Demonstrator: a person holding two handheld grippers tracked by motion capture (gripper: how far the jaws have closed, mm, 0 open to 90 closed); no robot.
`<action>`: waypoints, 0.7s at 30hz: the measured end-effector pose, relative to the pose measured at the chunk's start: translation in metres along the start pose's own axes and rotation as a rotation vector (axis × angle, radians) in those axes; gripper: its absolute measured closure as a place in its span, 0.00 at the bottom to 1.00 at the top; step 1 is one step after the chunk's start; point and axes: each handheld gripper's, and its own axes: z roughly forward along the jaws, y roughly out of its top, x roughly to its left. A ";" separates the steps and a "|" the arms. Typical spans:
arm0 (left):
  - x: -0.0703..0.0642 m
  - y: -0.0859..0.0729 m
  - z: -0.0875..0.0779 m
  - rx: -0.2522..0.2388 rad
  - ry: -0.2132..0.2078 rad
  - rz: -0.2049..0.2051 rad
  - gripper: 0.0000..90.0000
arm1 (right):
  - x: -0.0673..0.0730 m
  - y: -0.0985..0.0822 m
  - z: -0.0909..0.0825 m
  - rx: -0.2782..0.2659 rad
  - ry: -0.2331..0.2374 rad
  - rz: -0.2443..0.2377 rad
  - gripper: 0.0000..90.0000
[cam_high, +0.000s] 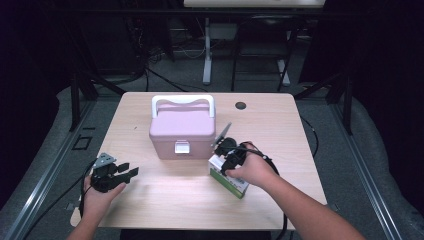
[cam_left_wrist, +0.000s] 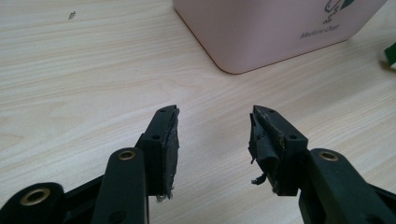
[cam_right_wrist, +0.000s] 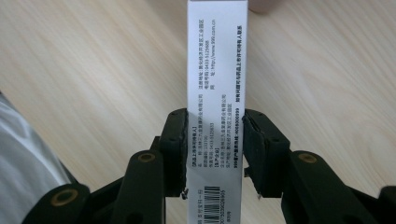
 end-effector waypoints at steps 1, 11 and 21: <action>0.000 0.000 0.000 0.000 0.000 0.000 0.57 | -0.007 -0.006 -0.002 -0.001 -0.007 0.021 0.69; 0.000 -0.001 -0.001 -0.004 0.008 -0.011 0.57 | -0.068 -0.060 -0.014 -0.005 -0.065 0.145 0.69; 0.004 -0.002 -0.001 -0.004 0.016 -0.031 0.57 | -0.098 -0.093 -0.024 -0.007 -0.060 0.206 0.69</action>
